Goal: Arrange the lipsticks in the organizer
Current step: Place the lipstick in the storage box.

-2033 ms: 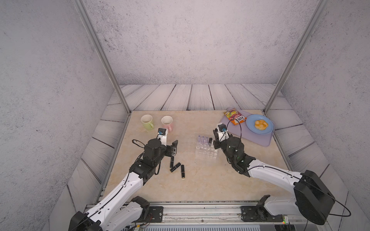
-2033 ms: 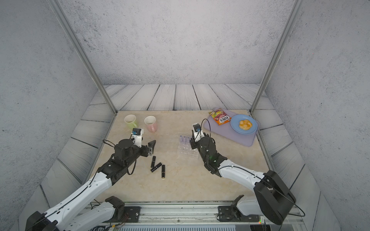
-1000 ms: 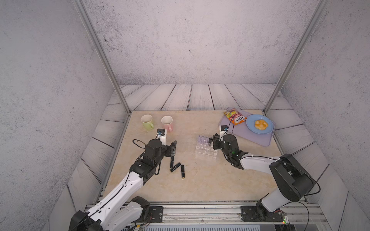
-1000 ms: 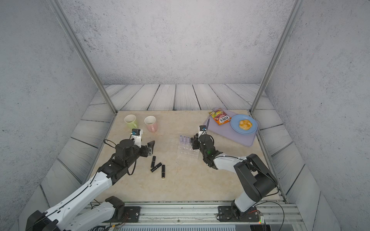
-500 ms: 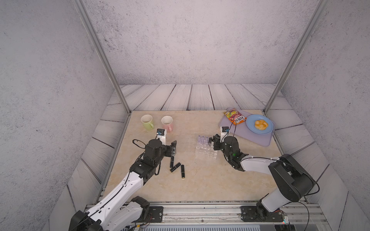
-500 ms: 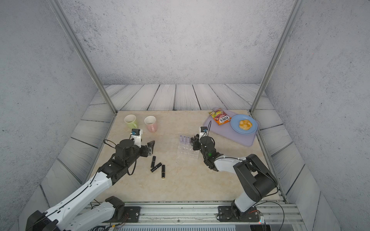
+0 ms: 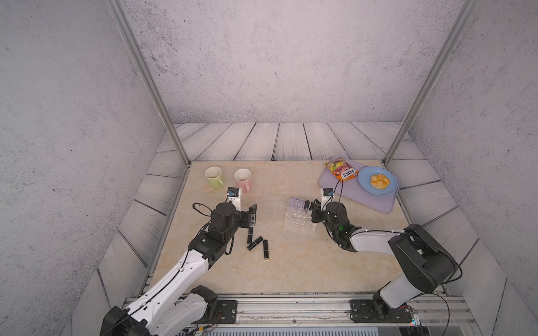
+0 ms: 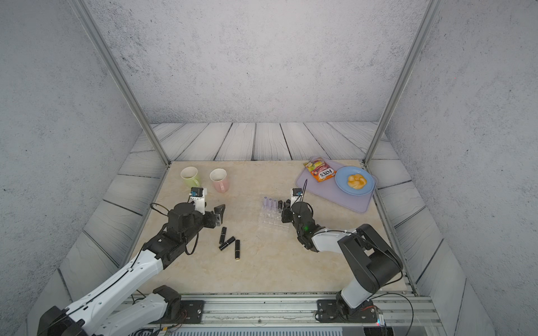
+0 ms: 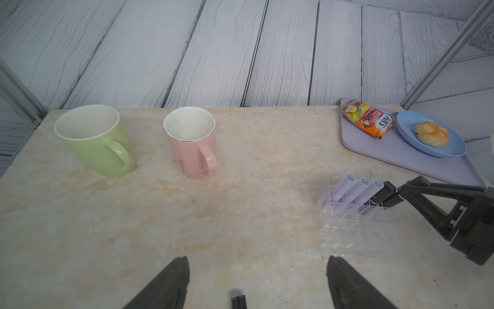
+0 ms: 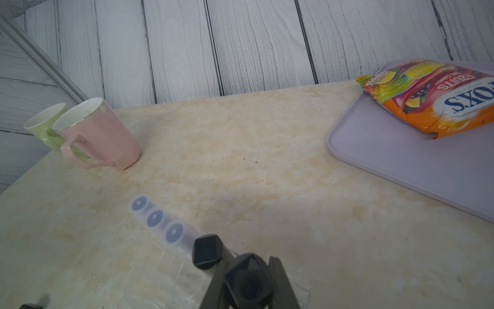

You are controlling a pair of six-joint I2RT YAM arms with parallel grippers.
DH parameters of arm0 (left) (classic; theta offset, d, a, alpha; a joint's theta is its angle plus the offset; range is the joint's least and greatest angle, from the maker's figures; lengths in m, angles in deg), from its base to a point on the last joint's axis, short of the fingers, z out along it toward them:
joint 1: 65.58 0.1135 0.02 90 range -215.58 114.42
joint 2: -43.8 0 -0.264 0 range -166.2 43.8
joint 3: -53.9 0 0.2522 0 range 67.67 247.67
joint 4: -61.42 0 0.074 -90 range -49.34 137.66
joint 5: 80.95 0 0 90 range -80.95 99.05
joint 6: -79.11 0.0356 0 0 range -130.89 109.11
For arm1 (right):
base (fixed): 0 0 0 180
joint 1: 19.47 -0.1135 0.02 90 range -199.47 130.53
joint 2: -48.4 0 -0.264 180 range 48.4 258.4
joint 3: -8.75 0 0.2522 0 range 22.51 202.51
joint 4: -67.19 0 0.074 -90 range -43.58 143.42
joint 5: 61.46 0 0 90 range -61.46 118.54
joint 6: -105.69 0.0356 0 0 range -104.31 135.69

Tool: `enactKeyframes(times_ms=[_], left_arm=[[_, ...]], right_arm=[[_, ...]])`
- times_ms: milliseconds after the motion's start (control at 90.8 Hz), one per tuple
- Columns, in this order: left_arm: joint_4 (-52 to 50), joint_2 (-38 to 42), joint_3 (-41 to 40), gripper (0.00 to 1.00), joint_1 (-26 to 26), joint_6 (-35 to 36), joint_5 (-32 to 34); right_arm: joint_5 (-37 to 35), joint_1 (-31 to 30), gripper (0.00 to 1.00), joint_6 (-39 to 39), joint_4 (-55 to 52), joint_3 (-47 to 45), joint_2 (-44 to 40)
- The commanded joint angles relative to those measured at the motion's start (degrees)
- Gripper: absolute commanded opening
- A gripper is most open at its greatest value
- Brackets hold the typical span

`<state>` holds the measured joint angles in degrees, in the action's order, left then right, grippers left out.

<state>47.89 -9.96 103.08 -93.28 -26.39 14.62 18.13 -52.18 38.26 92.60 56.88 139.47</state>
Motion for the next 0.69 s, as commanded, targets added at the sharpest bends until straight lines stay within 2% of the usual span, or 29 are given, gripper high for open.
enactKeyframes(times_ms=[0, 99, 286, 407, 683], left_arm=[[1.0, -0.3, 0.2, 0.86, 0.5, -0.3, -0.5], [0.1, -0.5, 0.7, 0.86, 0.5, -0.5, -0.2], [-3.2, -0.8, 2.2, 0.86, 0.5, -2.3, 2.1], [-8.6, -1.7, 4.9, 0.84, 0.6, -3.0, 2.0], [-26.6, -2.5, 12.1, 0.84, 0.5, -5.9, 3.1]], right_arm=[[0.1, -0.2, 0.00, 0.4, -1.9, 0.0, 0.5], [-0.1, -0.2, 0.00, -0.2, -4.2, 1.0, 0.3], [1.0, -0.6, 0.22, -1.2, -5.0, 1.8, 0.3], [1.8, -0.7, 0.32, -0.9, -7.1, 2.6, -1.7], [2.4, -0.7, 0.41, 0.3, -16.9, 5.7, -10.0]])
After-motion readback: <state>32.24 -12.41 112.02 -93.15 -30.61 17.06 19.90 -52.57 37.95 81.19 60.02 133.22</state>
